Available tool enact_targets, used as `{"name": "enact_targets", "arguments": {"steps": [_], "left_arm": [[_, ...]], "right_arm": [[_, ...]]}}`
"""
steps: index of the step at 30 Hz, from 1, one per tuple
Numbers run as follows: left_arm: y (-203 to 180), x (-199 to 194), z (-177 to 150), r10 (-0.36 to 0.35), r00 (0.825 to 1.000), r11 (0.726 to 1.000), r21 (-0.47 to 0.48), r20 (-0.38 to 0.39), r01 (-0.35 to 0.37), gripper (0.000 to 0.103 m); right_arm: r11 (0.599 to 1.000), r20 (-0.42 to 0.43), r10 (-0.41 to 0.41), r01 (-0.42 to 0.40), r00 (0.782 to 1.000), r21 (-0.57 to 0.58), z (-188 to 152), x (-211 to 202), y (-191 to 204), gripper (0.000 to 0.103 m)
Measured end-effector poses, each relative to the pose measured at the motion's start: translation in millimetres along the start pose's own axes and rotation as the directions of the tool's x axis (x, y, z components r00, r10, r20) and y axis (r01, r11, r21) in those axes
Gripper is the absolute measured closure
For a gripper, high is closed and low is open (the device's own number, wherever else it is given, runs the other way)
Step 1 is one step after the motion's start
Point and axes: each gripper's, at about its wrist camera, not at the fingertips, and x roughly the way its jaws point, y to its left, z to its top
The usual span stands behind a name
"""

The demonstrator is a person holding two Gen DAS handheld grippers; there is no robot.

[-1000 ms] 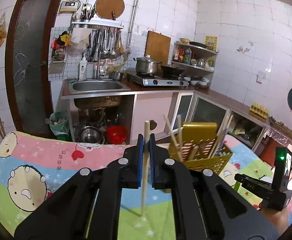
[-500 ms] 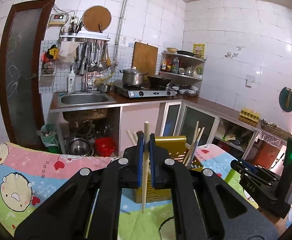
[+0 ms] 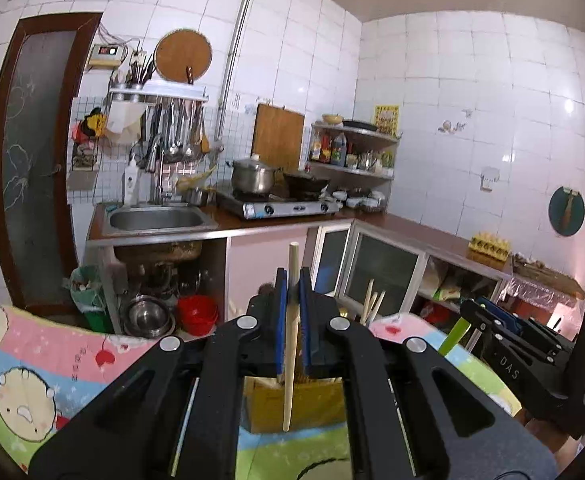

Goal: Organize utensils
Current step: 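Lower the chopstick and green utensil into the holder with both tools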

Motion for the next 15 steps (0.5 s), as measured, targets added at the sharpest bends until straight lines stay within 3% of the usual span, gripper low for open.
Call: {"name": "enact_targets", "arguments": {"steps": [8,15], "left_arm": [[-7,8,36,0.009,0.996,0.999,0.031,0.085,-0.011,0.099],[0,39,39,0.043,0.993,0.997,0.057,0.113,-0.049,0.099]], "right_arm": [[0.999,0.084,0.01,-0.006,0.996,-0.047,57,2,23,0.082],[0.999,0.083,0.037,-0.034,0.996,-0.041,62,30,39,0.082]]}}
